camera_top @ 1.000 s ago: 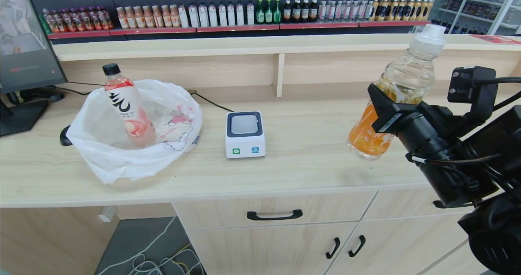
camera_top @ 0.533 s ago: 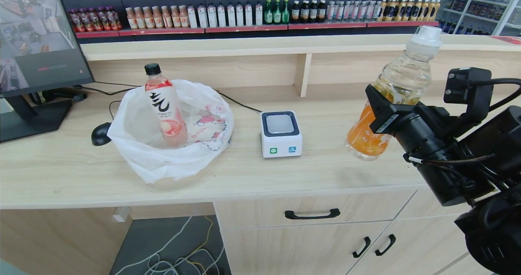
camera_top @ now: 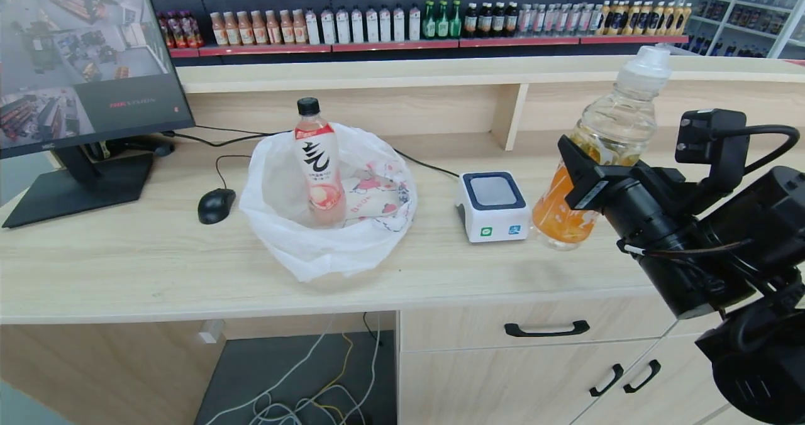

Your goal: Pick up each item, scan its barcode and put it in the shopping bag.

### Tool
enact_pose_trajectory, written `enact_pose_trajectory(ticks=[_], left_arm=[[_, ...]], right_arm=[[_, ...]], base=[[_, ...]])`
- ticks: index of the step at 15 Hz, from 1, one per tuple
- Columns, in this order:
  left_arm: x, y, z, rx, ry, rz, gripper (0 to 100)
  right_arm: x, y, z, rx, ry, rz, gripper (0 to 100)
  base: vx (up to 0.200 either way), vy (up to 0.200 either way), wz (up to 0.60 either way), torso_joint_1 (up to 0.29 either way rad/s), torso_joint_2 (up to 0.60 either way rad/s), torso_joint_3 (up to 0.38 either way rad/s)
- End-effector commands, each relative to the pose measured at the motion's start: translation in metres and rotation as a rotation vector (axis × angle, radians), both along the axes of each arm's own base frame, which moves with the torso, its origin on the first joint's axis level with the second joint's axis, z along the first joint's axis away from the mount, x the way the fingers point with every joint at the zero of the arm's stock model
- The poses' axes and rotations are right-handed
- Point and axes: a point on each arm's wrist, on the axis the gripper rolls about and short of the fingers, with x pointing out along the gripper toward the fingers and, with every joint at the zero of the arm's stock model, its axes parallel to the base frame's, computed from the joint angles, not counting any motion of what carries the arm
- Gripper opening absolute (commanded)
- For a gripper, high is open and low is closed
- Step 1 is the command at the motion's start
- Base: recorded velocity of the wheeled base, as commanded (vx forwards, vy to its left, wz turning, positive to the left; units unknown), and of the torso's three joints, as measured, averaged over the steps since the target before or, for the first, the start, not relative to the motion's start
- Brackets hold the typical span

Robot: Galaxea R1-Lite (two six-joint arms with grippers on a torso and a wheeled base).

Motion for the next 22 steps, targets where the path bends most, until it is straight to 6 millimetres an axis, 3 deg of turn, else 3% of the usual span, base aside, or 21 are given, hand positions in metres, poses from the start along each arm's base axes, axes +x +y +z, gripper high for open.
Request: enact_pose_trajectory(ticks=[1,8,15,19,22], left_arm=[[0.0,0.0,0.0,0.001,-0.001,0.0,100],[0.0,0.0,0.0,0.001,-0.001,0.0,100],[0.0,0.0,0.0,0.001,-0.001,0.0,100],[0.0,0.0,0.0,0.001,-0.001,0.0,100],[0.0,0.0,0.0,0.001,-0.001,0.0,100]], right_arm=[[0.001,0.0,-0.001,-0.001,0.002,-0.001,0],[0.003,0.008,0.014,0.048,-0.053,0.055,0],[0.019,0.05,0.042,0.294,0.008,0.187,0],[0.045,0.065,0.038,0.499,0.03,0.181,0],[0.051,0.069,0.027,0.635,0.081,0.21,0]], base=[[0.0,0.0,0.0,0.0,0.0,0.0],[0.0,0.0,0.0,0.0,0.0,0.0],[0.0,0.0,0.0,0.0,0.0,0.0],[0.0,0.0,0.0,0.0,0.0,0.0],[0.0,0.0,0.0,0.0,0.0,0.0]])
